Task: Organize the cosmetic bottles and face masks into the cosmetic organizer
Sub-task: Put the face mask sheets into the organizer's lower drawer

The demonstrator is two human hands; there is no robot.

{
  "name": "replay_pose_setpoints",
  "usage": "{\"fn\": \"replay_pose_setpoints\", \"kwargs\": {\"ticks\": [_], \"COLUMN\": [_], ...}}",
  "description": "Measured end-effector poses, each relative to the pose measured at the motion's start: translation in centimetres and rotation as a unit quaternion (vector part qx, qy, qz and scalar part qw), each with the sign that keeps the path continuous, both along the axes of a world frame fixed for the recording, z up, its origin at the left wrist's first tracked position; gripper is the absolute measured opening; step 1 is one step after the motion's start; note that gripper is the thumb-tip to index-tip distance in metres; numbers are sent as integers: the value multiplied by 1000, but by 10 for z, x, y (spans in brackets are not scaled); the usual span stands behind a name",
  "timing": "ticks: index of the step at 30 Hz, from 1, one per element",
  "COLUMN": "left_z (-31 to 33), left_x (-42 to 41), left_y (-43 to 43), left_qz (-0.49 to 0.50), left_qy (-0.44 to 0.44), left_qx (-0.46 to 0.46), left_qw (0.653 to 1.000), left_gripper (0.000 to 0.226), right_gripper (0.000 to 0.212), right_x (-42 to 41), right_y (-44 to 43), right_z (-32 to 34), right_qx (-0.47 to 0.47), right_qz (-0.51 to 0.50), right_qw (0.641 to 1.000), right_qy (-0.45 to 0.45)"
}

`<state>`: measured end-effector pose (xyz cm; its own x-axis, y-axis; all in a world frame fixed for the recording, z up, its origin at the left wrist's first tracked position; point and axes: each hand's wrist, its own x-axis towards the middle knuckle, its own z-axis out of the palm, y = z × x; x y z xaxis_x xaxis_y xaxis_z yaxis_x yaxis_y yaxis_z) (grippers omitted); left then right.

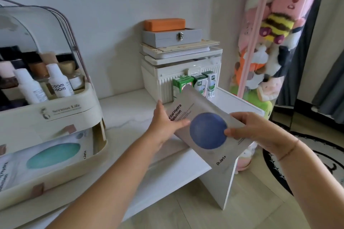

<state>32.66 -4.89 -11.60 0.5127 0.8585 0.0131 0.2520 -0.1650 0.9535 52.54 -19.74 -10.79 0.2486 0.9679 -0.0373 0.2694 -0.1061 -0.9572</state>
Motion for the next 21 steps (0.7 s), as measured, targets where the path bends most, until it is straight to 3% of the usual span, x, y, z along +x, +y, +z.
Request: {"fn": "replay_pose_setpoints", "kwargs": {"ticks": [1,3,5,7,10,13,15,18,21], "left_z": [7,19,27,29,19,-4,-15,-21,-17], "left_x": [-12,-34,-52,-63,-76,-83,-82,-78,-77], "left_y": [4,13,17,22,23,18,13,7,4], "left_qz": [-20,-32,2,41,90,108,101,102,122], "left_qy": [-5,2,-6,-43,-79,-83,-99,-87,-88], "left_qx": [15,63,96,89,83,60,26,24,79], "left_qw": [1000,998,995,994,989,989,990,991,985], "left_gripper": [104,71,40,26,18,17,17,32,19], "right_gripper": [17,16,13,11,17,28,44,35,35], "right_x": [-7,-18,-28,-36,-45,-56,-65,-78,-83], "right_y": [7,24,40,54,70,76,75,74,77], "right_z": [10,28,43,49,37,0,-27,-46,-43], "right_qx": [7,16,29,64,143,182,178,192,231], "right_qz": [11,44,60,31,-84,-113,-102,-116,-115], "right_qw": [999,987,968,958,964,975,965,956,949], "right_qy": [-45,-152,-244,-279,-206,58,166,191,181]}}
